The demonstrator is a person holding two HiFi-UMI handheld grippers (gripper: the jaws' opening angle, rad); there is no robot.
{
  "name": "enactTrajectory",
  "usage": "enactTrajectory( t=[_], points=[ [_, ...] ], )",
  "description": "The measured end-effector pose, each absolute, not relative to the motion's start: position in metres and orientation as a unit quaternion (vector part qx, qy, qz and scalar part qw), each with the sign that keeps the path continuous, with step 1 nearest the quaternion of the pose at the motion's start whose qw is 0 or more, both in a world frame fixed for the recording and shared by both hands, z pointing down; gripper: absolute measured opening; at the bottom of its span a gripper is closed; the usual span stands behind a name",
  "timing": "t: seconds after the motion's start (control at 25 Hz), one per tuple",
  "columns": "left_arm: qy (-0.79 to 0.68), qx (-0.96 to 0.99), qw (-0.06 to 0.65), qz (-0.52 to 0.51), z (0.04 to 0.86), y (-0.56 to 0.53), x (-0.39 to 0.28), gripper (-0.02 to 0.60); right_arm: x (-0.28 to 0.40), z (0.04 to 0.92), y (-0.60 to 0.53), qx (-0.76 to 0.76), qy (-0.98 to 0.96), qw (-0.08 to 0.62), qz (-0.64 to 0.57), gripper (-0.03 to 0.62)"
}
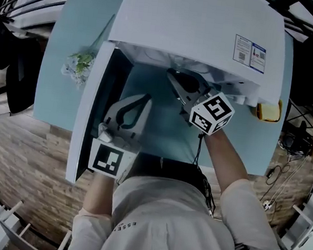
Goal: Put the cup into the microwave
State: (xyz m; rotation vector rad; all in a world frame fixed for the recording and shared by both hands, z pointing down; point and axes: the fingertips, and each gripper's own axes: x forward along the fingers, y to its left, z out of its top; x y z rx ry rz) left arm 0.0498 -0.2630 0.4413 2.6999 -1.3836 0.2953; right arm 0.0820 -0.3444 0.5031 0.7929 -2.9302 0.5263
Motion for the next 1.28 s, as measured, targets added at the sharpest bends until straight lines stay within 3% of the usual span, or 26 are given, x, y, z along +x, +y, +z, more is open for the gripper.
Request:
enactTrajectory(
  t=[0.84,1.04,1.28],
  points=[
    [-0.459,0.879,0.073,0.104,0.464,-0.266,0.049,0.002,0.088,0.522,-0.379,0.3,-0.941,0.038,0.152,0.034],
    [-0.459,0.879,0.073,0.105,0.465,-0.266,0.048,0.002,0.092,0.532,-0.379,0.302,-0.938,0.051,0.165,0.098],
    [-0.459,0.879,0.078,0.103,0.467,-0.269,0.049,0.002,0.104,0.526,-0.377,0.316,-0.934,0.052,0.159,0.112]
  ],
)
